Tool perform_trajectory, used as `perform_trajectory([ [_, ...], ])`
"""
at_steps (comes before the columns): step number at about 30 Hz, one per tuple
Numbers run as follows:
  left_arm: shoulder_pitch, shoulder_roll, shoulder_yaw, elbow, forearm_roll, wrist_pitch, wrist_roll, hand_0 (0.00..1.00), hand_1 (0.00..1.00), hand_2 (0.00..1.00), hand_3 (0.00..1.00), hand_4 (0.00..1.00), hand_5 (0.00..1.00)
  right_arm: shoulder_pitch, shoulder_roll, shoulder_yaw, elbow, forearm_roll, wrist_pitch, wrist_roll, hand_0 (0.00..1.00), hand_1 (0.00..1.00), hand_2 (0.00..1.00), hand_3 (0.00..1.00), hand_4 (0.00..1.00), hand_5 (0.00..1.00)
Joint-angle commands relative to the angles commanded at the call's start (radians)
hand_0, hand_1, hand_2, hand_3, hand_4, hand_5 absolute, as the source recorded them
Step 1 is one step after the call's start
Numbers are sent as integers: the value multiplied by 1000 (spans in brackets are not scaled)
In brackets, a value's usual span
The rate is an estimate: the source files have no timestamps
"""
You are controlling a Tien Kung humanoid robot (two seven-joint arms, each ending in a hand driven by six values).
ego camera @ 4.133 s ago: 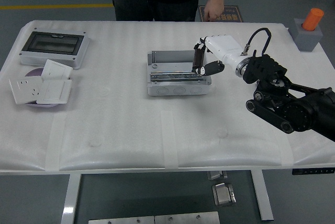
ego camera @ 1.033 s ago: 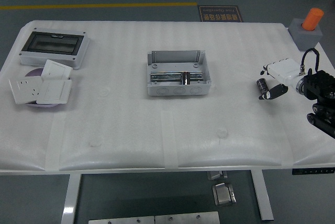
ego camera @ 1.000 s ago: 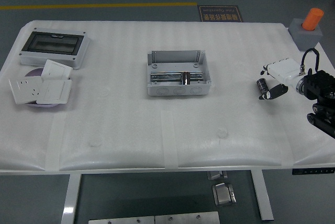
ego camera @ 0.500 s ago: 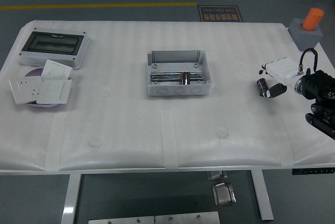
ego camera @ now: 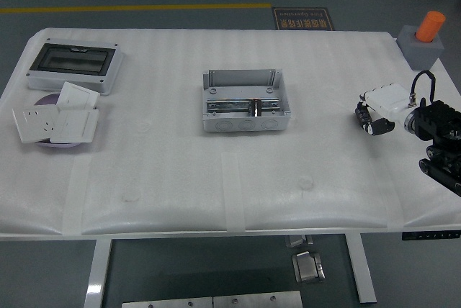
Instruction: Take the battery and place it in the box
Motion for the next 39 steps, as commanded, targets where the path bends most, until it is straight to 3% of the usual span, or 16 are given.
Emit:
perform_trajectory([
  [16,5,-3,16,1,-12,0,-2,590,616,503,656,607,368,18,-25,-25,41,46,-25,3,676,660,679,681,588,242],
  [22,3,-4,18,0,-11,0,-2,590,616,502,656,607,368,28,-28,-23,44,59,-13,11,674,659,679,681,586,235],
  [23,3,-4,18,0,-11,0,-2,591,616,503,655,607,368,30,-28,-22,43,60,-9,11,683,660,686,686,650,241],
  [28,2,-2,18,0,-10,-1,-2,591,616,503,655,607,368,37,-27,-20,34,59,27,9,683,660,686,686,650,241],
  [29,1,-2,18,0,-10,-1,-2,591,615,503,654,605,367,38,-27,-19,32,58,34,9,690,668,699,756,765,270],
  [34,0,-3,17,0,-8,-1,-1,591,615,503,654,605,367,43,-27,-20,27,55,64,3,690,668,699,756,765,270],
  [35,0,-3,17,0,-8,-1,-1,591,616,503,654,604,368,44,-26,-20,26,56,66,3,732,705,763,882,877,309],
  [39,-1,-5,17,1,-7,-2,-1,591,616,503,654,604,368,46,-25,-18,25,58,70,3,732,705,763,882,877,309],
])
